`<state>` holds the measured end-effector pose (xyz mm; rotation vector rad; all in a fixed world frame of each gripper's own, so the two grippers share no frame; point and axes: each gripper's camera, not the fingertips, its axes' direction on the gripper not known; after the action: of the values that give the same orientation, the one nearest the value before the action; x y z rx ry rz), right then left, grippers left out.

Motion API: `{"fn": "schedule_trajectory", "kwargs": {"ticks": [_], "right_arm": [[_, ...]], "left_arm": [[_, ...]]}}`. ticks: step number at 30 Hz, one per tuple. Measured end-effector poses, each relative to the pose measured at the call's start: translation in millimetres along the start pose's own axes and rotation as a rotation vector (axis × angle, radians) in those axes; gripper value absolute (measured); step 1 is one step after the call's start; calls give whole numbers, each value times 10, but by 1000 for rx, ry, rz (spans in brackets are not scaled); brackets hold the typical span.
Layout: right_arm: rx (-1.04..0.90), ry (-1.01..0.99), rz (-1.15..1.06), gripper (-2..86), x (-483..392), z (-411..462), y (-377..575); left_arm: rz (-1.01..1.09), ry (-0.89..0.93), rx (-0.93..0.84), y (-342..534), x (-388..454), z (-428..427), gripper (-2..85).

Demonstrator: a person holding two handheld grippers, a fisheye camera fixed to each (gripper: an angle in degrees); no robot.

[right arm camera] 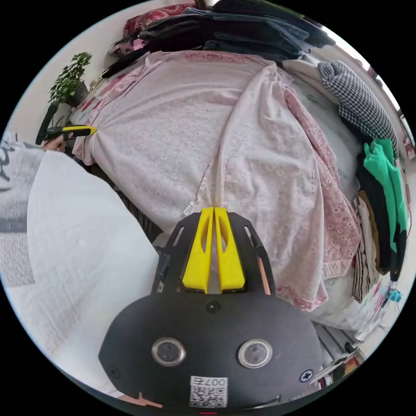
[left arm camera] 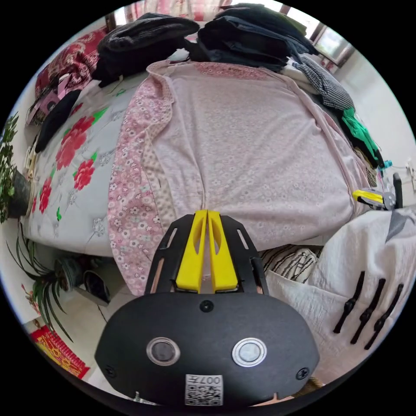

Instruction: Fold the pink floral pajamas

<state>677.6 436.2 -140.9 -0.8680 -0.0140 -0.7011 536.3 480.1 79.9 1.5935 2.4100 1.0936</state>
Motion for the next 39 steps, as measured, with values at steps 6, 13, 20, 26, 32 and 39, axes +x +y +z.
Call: {"fn": "schedule_trajectory", "kwargs": {"ticks": [6,13,20,26,32,39], "right_arm": [[257,-158,235,10,569,-556,476],[440,-48,647,48,1403,-1038,1525],[392,-218,820,65,1760,-776,1806],[471,-215,830,9,1753,-1015,1665],[630,-303,169,0,934,-1784,850],[132,-392,-598,15,-913,-1059,-94]], "left_arm": [[-233,76,147,294,-225,-289,-10],[-125,194,232,502,334,-440,-10],[66,234,180,385,887,-305,-10],[106,265,174,352,962,-310,-10],[86,285,189,415,850,-333,-10],[34,282,173,502,630,-261,-8]]}}
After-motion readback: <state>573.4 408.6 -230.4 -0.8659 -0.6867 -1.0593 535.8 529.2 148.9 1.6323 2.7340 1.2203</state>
